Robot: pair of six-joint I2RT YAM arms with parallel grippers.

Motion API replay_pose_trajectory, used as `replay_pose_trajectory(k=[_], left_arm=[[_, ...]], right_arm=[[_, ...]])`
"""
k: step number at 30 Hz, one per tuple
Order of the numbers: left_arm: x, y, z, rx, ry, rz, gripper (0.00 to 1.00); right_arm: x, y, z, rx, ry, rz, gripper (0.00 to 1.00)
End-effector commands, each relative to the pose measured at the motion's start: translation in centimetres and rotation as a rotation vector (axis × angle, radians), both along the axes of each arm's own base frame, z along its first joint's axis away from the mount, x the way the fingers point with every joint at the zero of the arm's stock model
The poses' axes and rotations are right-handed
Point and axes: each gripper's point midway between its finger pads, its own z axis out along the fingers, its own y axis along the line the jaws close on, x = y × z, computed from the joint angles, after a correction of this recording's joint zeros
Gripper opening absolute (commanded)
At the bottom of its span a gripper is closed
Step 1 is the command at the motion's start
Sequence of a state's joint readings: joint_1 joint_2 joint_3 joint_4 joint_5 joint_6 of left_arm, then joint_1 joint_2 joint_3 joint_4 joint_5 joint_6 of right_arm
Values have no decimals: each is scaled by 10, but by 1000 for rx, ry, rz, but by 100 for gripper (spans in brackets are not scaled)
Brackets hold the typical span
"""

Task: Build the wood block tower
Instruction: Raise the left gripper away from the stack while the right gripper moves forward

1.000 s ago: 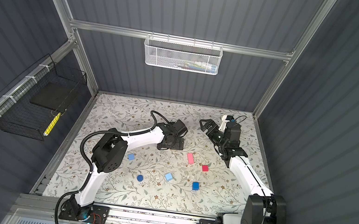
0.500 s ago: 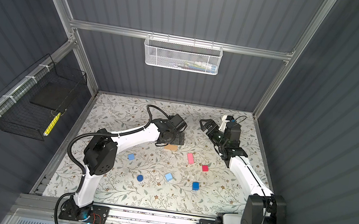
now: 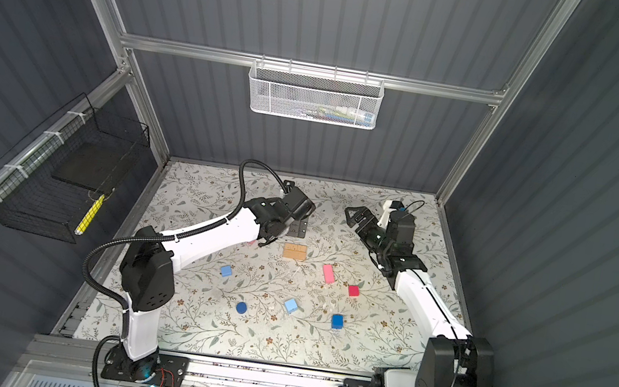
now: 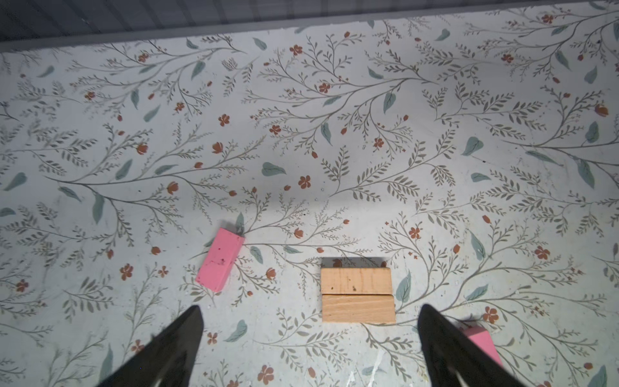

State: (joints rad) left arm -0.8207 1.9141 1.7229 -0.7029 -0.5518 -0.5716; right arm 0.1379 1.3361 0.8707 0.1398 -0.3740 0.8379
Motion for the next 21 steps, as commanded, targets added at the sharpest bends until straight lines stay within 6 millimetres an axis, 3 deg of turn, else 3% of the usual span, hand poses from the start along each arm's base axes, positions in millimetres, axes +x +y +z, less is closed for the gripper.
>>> replay_pose_trajectory(k=[1,7,13,21], left_arm=[[6,18,16,21,-51,9,100],[23,53,37,-86,-103,91,100],[34,77,57,-179,-188,134,100],[37,111,29,-67,-163,187,100]], right_arm=[[2,-4,-5,14,26,-33,99],[4,-12,-8,17,38,-95,99],[6,-1,-5,54,50,-46,99],[15,24,-10,-7,78,32,99]])
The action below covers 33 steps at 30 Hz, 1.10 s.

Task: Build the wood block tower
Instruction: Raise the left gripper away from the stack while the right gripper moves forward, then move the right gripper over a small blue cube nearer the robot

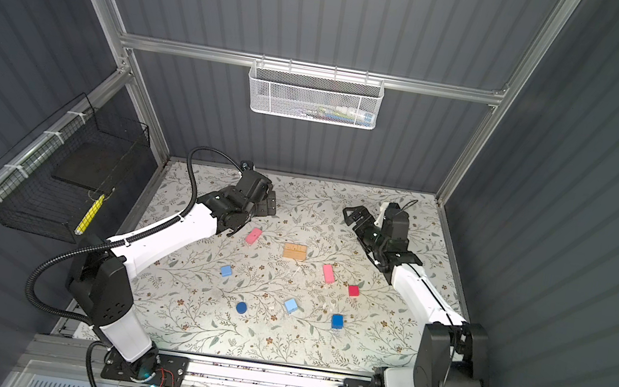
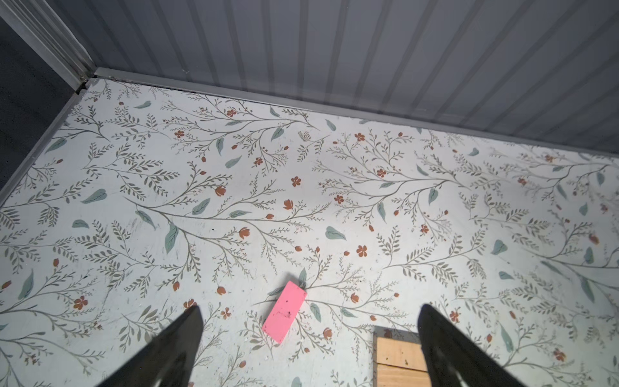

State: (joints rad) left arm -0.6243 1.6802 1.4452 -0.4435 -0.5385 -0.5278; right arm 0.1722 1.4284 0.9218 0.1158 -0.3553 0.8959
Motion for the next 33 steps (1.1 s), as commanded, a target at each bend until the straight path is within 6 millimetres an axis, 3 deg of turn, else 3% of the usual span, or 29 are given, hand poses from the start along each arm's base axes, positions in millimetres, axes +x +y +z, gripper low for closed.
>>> replay_pose_trajectory(k=[1,8,12,22,33], left_arm=[[7,21,-6,40,11,40,100],[-5,20,-34,-57,30,-2,100],[-5,26,-41,-36,54,2,100],[1,32,-64,-73,113,9,100],[3,39,-73,-77,141,19,100]], right_arm=[[3,15,10,-45,-2,49,99],[0,26,11,-172,30,61,99],[-17,32,-1,-184,74,119,99],[-65,11,-27,-383,227,87,98],[-107,30,-72,-418,381,123,95]])
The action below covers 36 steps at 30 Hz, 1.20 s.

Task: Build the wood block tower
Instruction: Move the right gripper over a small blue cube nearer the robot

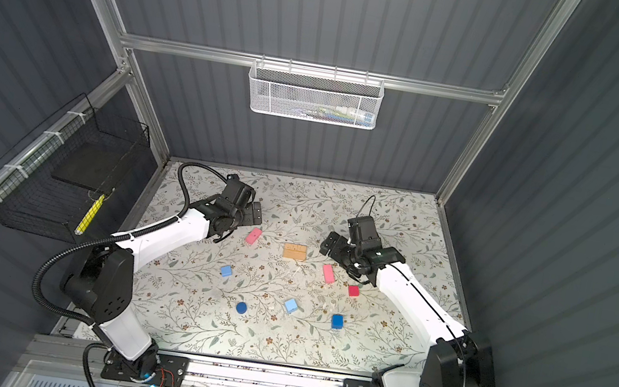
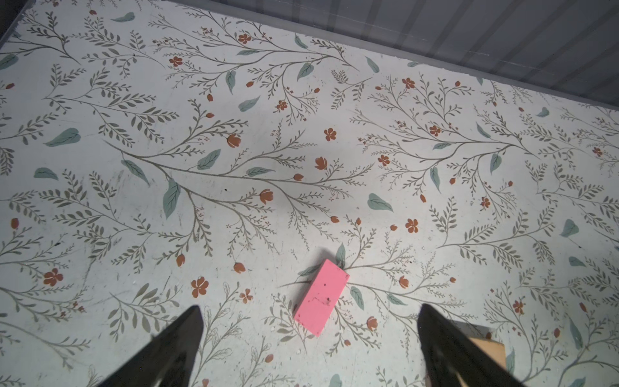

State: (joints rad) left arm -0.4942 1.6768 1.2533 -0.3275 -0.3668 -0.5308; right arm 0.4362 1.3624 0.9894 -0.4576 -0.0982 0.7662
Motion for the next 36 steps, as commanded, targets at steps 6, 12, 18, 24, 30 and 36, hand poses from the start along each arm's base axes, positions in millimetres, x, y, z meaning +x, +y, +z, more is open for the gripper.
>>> replay_pose_trajectory(k=[6,12,18,24,30,36], left_arm=[[2,3,-10,-25,27,9,100],[2,1,-12,-37,37,3,100],[2,3,-12,-35,38,8,100],[1,3,-10,-46,36,6,100],[1,3,-13,-45,44,7,100],[2,3,-14,-53,50,6,100]], right_arm=[[-31,3,-38,-51,148,-21,95],[-43,10,-50,-60,186,-16,94],[-70,-1,-65,-171,268,-3,94],[-95,-12,-72,-204,320,-3,92],[-112,-29,-69,-271,343,-12,85],[-123,-32,-70,-279,342,38,79]])
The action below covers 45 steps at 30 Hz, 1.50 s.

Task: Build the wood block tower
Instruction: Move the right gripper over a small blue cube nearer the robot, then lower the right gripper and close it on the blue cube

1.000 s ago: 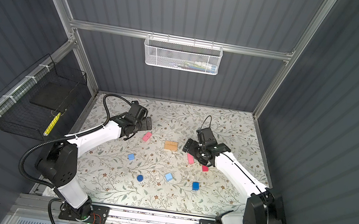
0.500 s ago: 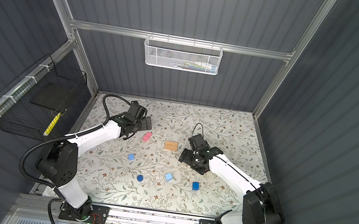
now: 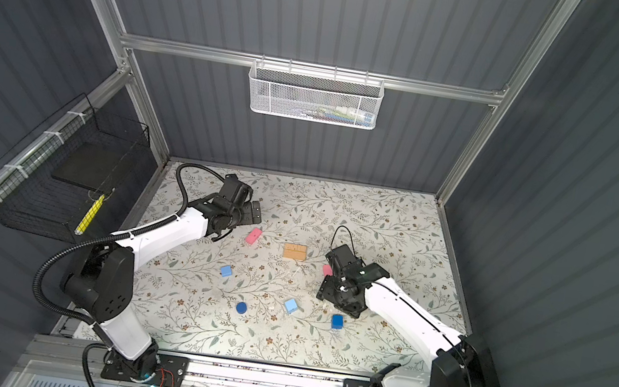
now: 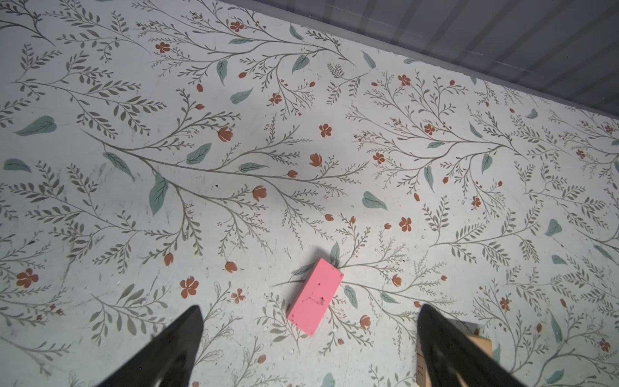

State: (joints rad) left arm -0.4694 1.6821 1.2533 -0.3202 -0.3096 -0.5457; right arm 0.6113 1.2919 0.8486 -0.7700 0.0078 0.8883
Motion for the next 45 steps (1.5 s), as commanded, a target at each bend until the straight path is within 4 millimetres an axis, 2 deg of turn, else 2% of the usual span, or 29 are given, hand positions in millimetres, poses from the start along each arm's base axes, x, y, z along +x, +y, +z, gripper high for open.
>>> replay_pose_trajectory(k=[1,5,20,27,45], left_arm=[[-1,3,-10,0,30,10,100],[-1,9,-12,16,34,27,100],[0,8,-17,12,51,26,100],[1,4,-22,6,67,19,100],[3,3,-27,4,79,20,100]], right_arm=[[-15,-11,-7,-48,34,35,77],[-22,-16,-10,-75,65,67,75],[-30,-21,-31,-149,149,166,78],[-34,-25,-44,-180,190,171,69],[-33,-15,-53,-156,199,176,54]])
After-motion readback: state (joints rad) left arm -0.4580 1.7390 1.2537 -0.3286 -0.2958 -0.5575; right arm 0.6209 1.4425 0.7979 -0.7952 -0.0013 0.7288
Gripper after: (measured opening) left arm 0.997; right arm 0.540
